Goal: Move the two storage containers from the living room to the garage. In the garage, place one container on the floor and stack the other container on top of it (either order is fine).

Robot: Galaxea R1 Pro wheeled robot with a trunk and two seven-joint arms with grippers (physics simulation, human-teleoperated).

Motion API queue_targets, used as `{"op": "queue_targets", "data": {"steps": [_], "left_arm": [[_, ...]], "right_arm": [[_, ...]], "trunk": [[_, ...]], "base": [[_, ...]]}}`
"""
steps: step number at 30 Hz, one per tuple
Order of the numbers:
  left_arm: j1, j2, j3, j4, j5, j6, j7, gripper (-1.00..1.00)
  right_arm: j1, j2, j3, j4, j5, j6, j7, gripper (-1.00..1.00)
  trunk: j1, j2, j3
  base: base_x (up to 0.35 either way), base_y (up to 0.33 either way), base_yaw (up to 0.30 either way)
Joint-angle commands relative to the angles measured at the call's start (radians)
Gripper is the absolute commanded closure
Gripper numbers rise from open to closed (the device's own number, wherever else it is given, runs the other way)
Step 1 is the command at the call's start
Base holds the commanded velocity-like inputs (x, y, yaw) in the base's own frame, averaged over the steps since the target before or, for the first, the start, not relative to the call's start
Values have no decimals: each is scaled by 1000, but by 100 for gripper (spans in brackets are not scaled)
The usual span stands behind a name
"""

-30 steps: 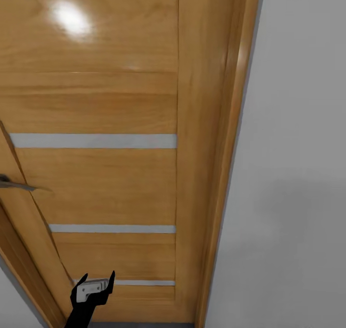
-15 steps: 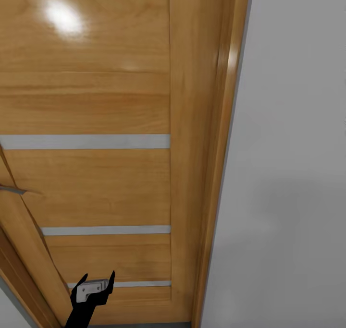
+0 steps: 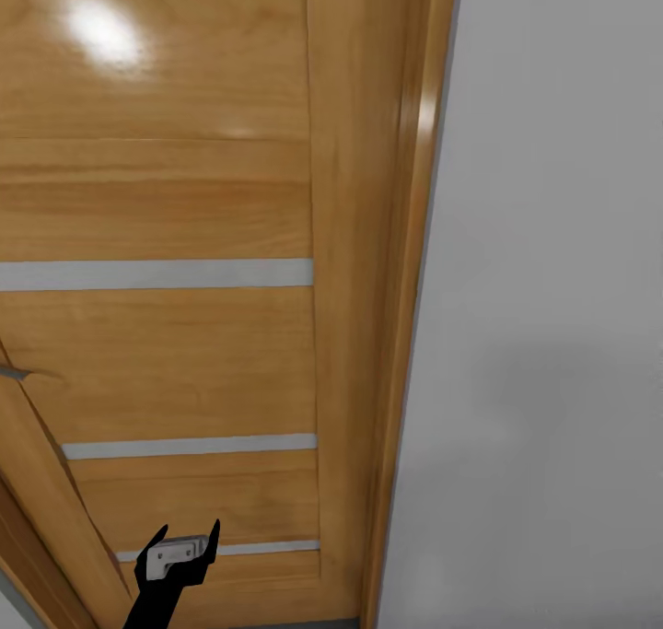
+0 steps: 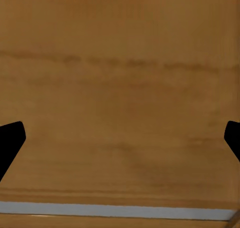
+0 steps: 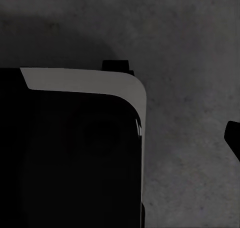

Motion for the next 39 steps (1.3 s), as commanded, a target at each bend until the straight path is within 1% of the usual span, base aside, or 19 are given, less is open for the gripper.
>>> {"op": "queue_targets", "data": {"steps": [1,6,17,26,33,39], "left_arm": [[0,0,-1,0,10,-2,-2,-100],[0,1,-1,0,9,-2,-2,-100],[0,1,-1,0,9,-2,-2,-100],[0,1,-1,0,9,-2,-2,-100],[0,1,-1,0,9,-2,-2,-100],[0,1,-1,0,9,-2,-2,-100]], "right_arm": [[0,0,0,-1,0,3,3,-100],[0,0,0,-1,0,3,3,-100],[0,0,0,-1,0,3,2,-100],[0,0,0,-1,0,3,3,-100],[0,0,0,-1,0,3,3,-100],[0,0,0,-1,0,3,3,-100]], "trunk": [[0,0,-1],[0,0,-1],[0,0,-1],[0,0,-1],[0,0,-1],[0,0,-1]], "base": [[6,0,-18],[93,0,-9],[240,0,-1],[107,0,0],[247,0,0],[87,0,0]]}}
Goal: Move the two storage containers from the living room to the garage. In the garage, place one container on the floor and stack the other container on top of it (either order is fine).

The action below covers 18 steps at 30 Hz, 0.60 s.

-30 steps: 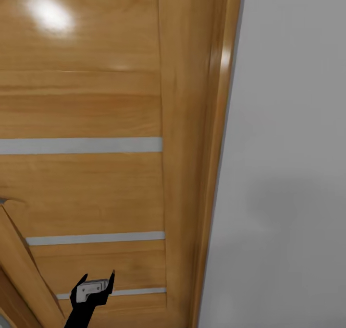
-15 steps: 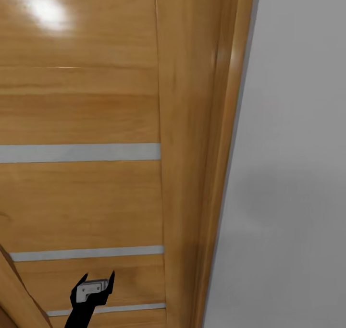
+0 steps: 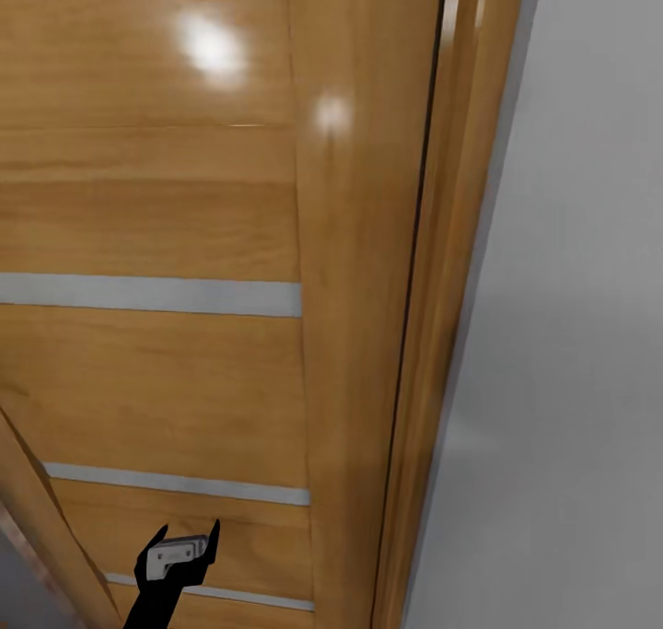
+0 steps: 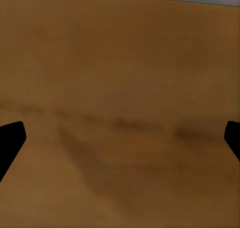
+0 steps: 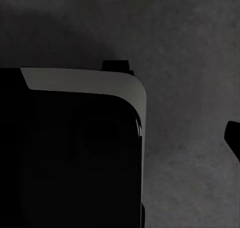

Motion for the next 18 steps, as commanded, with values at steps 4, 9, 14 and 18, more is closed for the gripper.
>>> {"op": "queue_targets", "data": {"steps": [4,9,14,18], "left_arm": [[0,0,0,-1,13,-1,-3,-100],[0,0,0,-1,13,-1,-3,-100],[0,2,1,-1,13,-1,-3,-100],[0,2,1,-1,13,-1,-3,-100]], "right_arm": [[0,-1,0,-1,0,3,3,-100],[0,0,0,-1,0,3,3,-100],[0,0,0,-1,-1,3,2,-100],[0,0,0,-1,-1,3,2,-100]], "trunk": [[0,0,0],[0,0,1],[0,0,1],[0,0,1]], "base": [[20,0,-35],[4,0,-120],[0,0,-18],[0,0,0]]}}
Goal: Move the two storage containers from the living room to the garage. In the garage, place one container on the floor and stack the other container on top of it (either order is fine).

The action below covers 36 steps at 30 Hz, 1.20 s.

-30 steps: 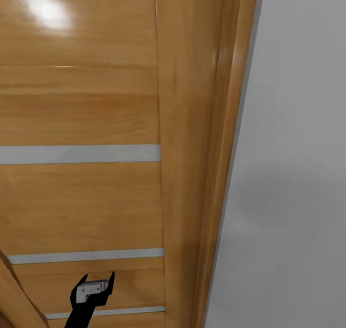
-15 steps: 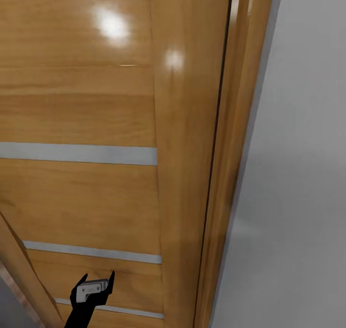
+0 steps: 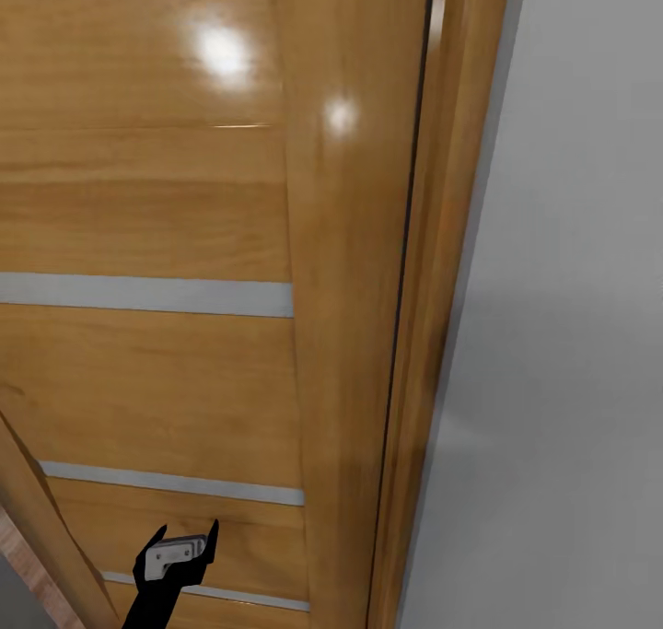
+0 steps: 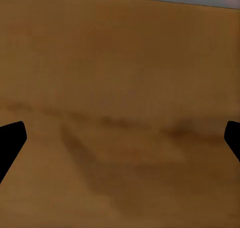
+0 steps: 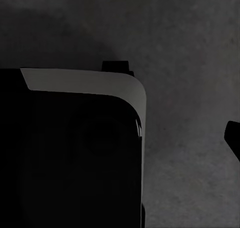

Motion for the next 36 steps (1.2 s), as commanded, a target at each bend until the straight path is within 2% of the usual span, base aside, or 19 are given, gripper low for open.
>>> {"op": "queue_targets", "data": {"steps": [1,8,19,36], "left_arm": [[0,0,-2,-1,7,-2,-5,-100],[0,0,-2,-1,8,-2,-5,-100],[0,0,-2,-1,7,-2,-6,-100],[0,0,-2,-1,8,-2,-6,-100]], "right_arm": [[0,0,0,-1,0,3,3,-100],[0,-1,0,-1,-1,3,4,-100],[0,-1,-1,-1,-1,3,3,-100],[0,-1,-4,-1,-1,4,3,-100]], "trunk": [[0,0,-1],[0,0,-1],[0,0,2],[0,0,2]], "base": [[0,0,0],[0,0,-16],[0,0,-134],[0,0,-8]]}}
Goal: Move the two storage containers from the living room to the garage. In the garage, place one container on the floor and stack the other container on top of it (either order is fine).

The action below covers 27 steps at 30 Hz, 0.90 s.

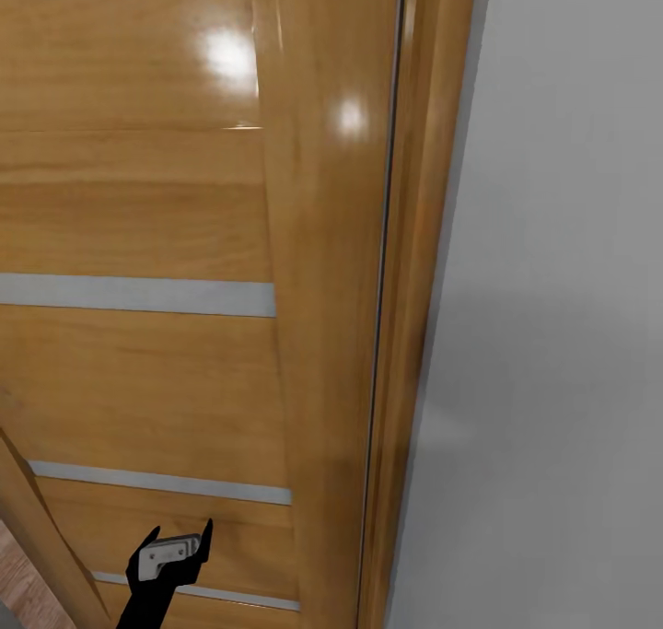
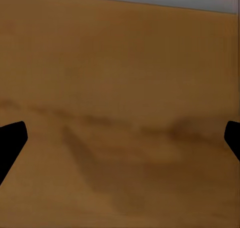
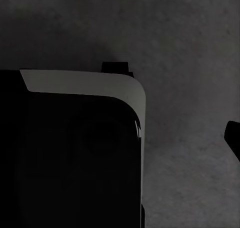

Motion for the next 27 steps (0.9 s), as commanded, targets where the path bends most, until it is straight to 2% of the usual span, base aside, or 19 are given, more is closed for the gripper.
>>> {"op": "queue_targets", "data": {"steps": [1,27], "left_arm": [[0,0,-26,0,5,-2,-8,-100],[0,0,-26,0,5,-2,-8,-100]], "right_arm": [[0,0,-1,-1,-1,3,3,-100],[0,0,0,-1,0,2,2,-100]], "trunk": [[0,0,-1],[0,0,-1]], "base": [[0,0,0],[-10,0,0]]}}
